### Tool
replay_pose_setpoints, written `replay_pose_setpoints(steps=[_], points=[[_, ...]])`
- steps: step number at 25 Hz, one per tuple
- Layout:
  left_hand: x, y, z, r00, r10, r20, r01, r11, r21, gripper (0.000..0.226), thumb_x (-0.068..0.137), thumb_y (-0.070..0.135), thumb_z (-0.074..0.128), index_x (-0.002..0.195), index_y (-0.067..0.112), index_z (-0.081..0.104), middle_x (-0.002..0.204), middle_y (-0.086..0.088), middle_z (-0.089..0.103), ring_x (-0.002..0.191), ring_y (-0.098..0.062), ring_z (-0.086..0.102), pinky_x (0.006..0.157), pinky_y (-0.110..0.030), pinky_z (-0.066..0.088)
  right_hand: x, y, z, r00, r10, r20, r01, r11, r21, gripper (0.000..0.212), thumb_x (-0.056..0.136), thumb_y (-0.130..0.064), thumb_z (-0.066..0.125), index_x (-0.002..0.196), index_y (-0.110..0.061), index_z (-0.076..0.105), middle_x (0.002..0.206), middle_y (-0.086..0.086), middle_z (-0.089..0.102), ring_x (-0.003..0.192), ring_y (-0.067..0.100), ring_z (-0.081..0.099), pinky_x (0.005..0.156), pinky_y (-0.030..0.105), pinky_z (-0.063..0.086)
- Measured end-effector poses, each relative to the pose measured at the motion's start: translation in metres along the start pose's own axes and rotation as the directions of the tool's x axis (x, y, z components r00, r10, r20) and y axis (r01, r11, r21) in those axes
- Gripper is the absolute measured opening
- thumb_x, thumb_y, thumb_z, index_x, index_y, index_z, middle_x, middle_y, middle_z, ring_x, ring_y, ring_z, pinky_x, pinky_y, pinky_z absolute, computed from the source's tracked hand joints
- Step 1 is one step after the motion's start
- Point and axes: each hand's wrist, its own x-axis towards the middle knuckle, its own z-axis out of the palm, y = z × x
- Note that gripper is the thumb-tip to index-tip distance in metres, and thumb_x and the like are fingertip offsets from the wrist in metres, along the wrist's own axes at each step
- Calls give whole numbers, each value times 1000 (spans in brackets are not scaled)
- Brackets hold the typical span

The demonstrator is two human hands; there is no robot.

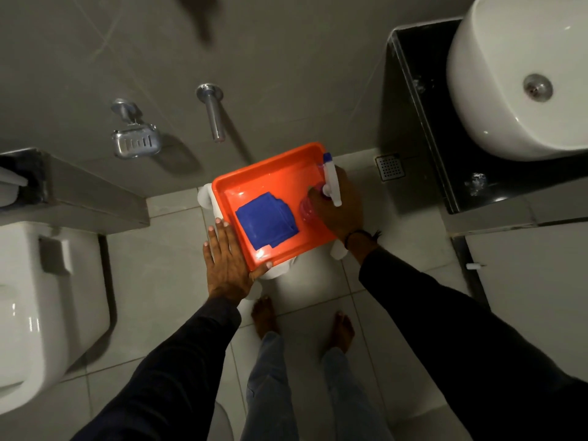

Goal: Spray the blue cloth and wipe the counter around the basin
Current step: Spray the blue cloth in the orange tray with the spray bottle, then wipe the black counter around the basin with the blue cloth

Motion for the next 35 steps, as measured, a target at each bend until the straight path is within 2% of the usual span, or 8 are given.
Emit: replay_pose_setpoints(steps=[4,7,12,17,20,27,32,35], points=[[0,9,-19,999,37,18,-38,999,9,125,74,89,31,157,-1,3,166,-25,2,153,-45,3,121,-58,5,-31,3,-3,968,251,-16,-251,962,-103,68,76,-80,55,115,-25,59,103,-1,71,94,21,70,83,41,59],[10,15,-33,996,81,-32,-82,997,-18,98,91,63,49,157,2,11,166,-23,9,153,-44,9,124,-56,4,-81,4,4,948,291,-128,-315,910,-270,76,74,-68,48,117,-6,61,110,18,68,102,39,66,87,48,55],[65,23,-47,968,251,-8,-250,966,71,81,79,8,72,146,-13,32,144,-37,45,134,-54,42,117,-59,33,-78,-14,55,953,301,43,-266,893,-364,34,88,-33,54,100,-4,64,101,18,69,98,37,64,86,42,50],[108,19,-39,959,255,124,-269,957,109,65,85,8,64,141,-12,38,123,-36,57,109,-49,52,95,-54,42,-56,-9,101,885,440,150,-336,829,-447,46,90,-30,57,123,2,56,125,22,62,118,40,56,99,42,43],[117,17,-46,949,277,148,-290,954,76,34,77,19,68,102,-4,60,105,-27,63,100,-44,53,88,-47,36,-45,-7,101,830,518,207,-415,821,-392,39,89,-25,61,119,0,63,124,21,66,118,41,60,95,41,47],[81,29,-99,970,-43,241,167,835,-524,8,81,7,68,81,6,60,76,-7,60,72,-25,55,63,-31,46,-52,-28,47,770,557,310,-571,819,-54,22,77,-23,73,83,-3,72,85,17,70,82,31,66,69,40,52],[20,74,-114,933,-120,338,331,653,-682,34,83,0,69,62,18,48,62,-1,49,59,-14,44,43,-11,37,-93,-27,-29,713,594,372,-682,711,173,12,78,-14,76,72,-17,66,76,3,63,63,16,53,51,21,38],[-24,131,-108,906,-123,405,394,598,-698,28,72,10,75,62,18,50,63,-4,50,60,-17,44,50,-22,39,-111,-7,-91,679,622,391,-728,637,251,16,76,-14,77,70,-17,62,71,3,59,63,17,52,54,21,39]])
